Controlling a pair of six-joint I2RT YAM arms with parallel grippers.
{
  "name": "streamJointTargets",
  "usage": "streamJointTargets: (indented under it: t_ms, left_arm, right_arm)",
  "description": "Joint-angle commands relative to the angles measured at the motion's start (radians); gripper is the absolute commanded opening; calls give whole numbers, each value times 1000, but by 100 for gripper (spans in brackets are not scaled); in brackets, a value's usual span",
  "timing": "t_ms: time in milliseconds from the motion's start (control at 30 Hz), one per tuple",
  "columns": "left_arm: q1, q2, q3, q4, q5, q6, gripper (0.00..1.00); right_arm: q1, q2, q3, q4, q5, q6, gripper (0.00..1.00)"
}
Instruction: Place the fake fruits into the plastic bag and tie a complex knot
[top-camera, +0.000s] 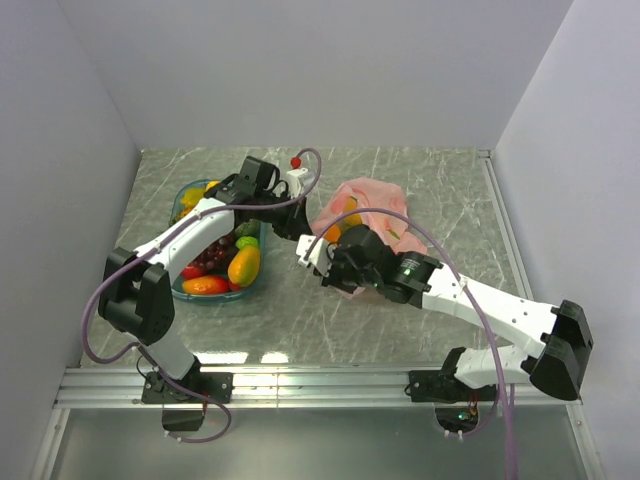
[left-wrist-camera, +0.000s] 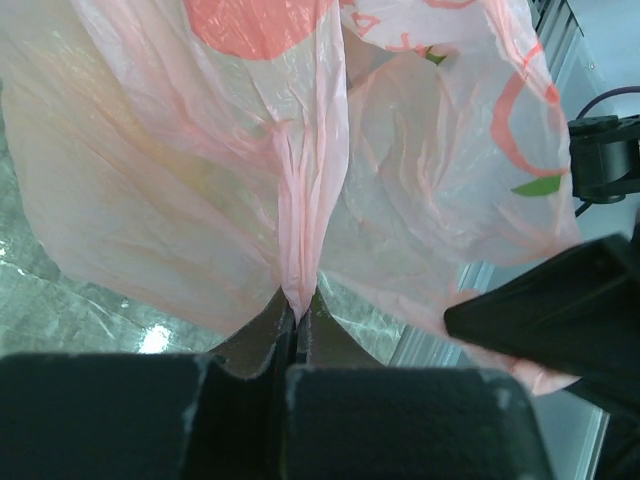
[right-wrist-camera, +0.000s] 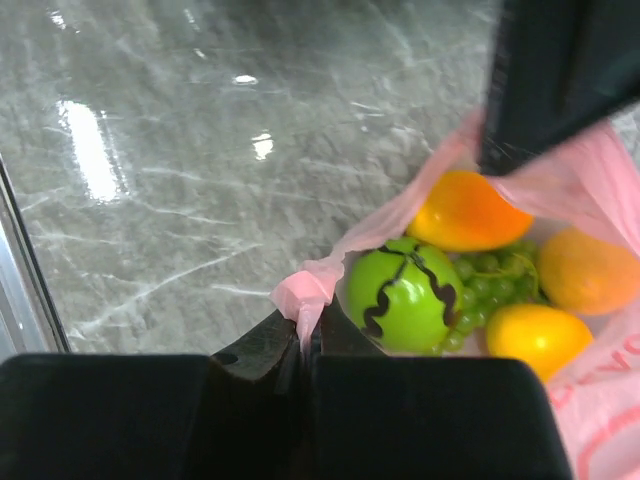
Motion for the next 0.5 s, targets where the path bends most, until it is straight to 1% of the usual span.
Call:
streamJointTargets:
  t_ms: [0,100,200,300,467]
  left_arm:
    - [2,-47,67,7,0,4,0]
    - [0,-56,103,-4,-21,7,0]
    - [2,-59,162,-5,-54,7,0]
    - [0,-45,274,-22,-95,-1,0]
    - [2,-53,367,5,-153,-24,0]
  right_arm:
    - [-41,-48,54,-13,-35,31,0]
    - [-76,-97,77,-16,-41,40,0]
    - [-137,-152,117,-35,-47,60,0]
    - [-206,-212,157,-47,-46,82,0]
    - [-279,-339,187,-36,-21,95,0]
